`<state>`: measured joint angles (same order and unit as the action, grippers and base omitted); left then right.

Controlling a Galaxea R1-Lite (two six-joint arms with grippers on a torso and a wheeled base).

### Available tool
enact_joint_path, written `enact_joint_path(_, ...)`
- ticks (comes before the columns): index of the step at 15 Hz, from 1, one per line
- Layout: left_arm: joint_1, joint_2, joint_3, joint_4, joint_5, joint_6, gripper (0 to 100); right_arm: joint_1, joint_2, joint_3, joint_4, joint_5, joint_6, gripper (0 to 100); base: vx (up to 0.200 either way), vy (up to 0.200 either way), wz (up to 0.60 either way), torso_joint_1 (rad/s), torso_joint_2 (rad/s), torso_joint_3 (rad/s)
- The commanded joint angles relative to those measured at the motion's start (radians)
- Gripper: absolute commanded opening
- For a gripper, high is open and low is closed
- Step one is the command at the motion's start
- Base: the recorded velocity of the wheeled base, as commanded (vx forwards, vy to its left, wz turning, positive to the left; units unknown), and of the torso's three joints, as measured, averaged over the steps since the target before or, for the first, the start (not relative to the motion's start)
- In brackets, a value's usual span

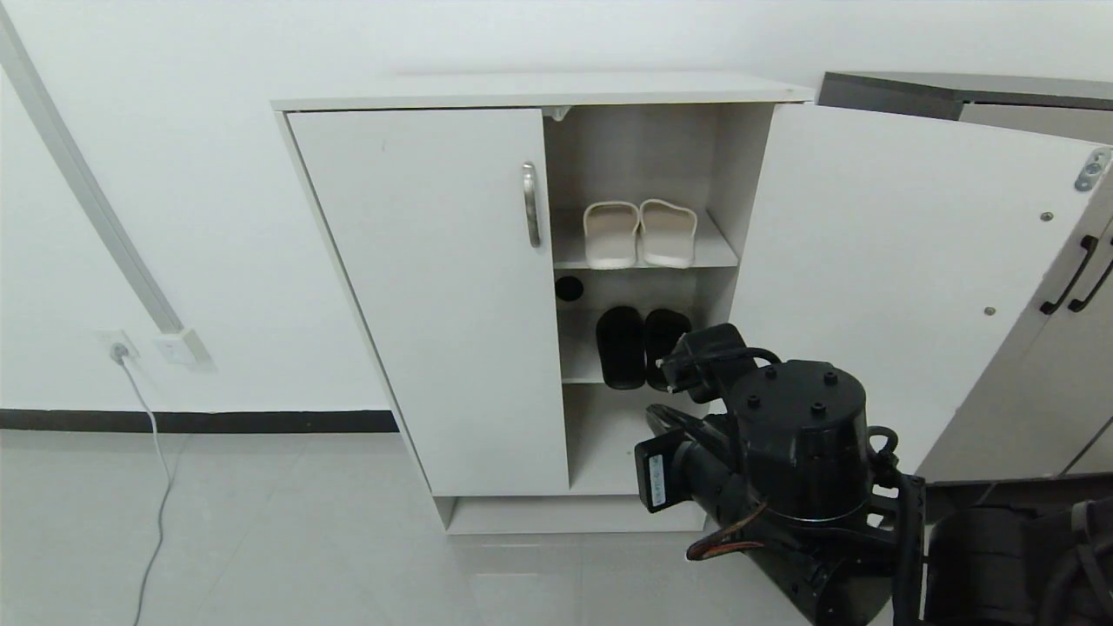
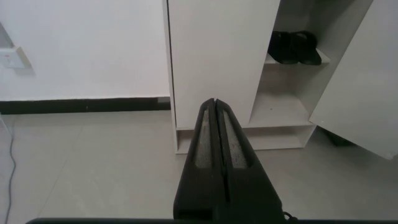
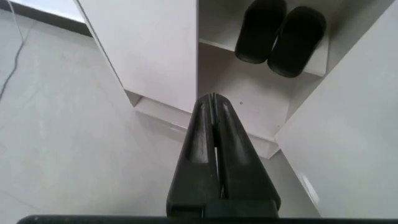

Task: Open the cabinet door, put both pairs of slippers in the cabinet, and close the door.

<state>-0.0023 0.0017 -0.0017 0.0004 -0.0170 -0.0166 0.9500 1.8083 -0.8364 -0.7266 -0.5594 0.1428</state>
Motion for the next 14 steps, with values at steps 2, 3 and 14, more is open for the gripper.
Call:
enact_joint_path(2,-0.001,0.000,0.000,0.000,0.000,0.000,0,-0.004,0.006,0.003,-0.001,0.001,0.001,0,0.000,0.000,0.00,0.000,0.00,0.000)
enact_joint_path(3,-0.001,0.000,0.000,0.000,0.000,0.000,0,-0.004,0.006,0.003,-0.001,0.001,0.001,0,0.000,0.000,0.00,0.000,0.00,0.000)
enact_joint_path(14,-0.001,0.000,0.000,0.000,0.000,0.000,0,-0.004,0.013,0.006,-0.001,0.001,0.001,0,0.000,0.000,0.00,0.000,0.00,0.000)
